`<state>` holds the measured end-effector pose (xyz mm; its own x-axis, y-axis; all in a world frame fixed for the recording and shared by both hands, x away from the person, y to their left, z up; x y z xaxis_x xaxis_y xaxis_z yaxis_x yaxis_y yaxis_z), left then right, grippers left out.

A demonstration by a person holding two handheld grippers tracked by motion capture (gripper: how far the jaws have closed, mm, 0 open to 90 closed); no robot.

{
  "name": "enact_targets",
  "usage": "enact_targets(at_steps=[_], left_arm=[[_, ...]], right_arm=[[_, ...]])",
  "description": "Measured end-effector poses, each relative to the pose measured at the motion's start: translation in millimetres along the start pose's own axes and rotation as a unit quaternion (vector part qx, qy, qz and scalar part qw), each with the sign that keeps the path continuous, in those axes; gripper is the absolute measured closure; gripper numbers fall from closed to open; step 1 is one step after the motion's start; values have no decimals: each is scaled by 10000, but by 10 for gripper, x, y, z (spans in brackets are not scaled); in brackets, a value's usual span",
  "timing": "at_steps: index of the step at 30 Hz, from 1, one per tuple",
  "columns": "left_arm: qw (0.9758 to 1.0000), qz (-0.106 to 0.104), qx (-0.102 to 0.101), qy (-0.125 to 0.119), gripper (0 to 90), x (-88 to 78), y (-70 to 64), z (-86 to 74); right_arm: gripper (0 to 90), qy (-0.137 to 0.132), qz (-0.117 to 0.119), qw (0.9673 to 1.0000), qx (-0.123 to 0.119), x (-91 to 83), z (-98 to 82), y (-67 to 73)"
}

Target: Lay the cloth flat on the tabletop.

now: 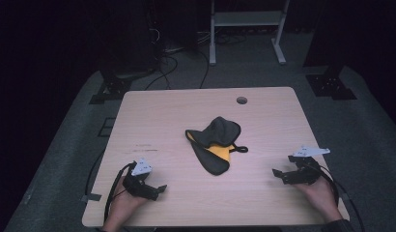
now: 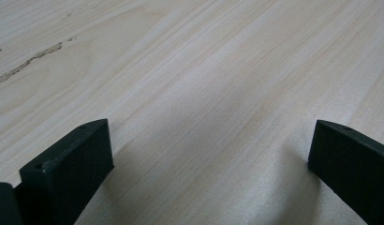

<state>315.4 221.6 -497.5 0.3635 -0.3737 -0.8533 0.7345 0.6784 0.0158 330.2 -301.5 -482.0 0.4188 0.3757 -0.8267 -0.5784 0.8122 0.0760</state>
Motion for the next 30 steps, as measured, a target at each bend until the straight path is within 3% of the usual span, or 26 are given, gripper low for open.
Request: enact_targets(at_steps=[5, 6, 10, 24, 30], left_arm=[[10000, -8, 7, -4, 0, 1, 3, 1], [10000, -8, 10, -3, 0, 1, 4, 1], [10000, -7, 32, 12, 0, 0, 6, 0], [10000, 0, -16, 0, 0, 0, 11, -3], [10000, -1, -15, -7, 0, 1, 11, -3]], right_arm=[[95, -173, 99, 9998, -61, -41, 106, 15], [130, -274, 199, 9992, -226, -52, 202, 56], [130, -449, 341, 9975, -419, -24, 356, 128], [136, -514, 759, 9926, -798, 209, 835, 388], [136, -618, 822, 9902, -948, 323, 1002, 478]])
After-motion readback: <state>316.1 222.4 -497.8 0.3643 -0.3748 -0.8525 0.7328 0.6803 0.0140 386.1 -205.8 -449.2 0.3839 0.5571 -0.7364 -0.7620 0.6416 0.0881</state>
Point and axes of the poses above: each handheld gripper's, and its own axes: x roughly forward along the jaws, z roughly out of its top, y roughly to its left, the point moved 2 cm from there along x, roughly forward along the jaws, and after that the axes turned 14 degrees about y, right-handed, at the moved point
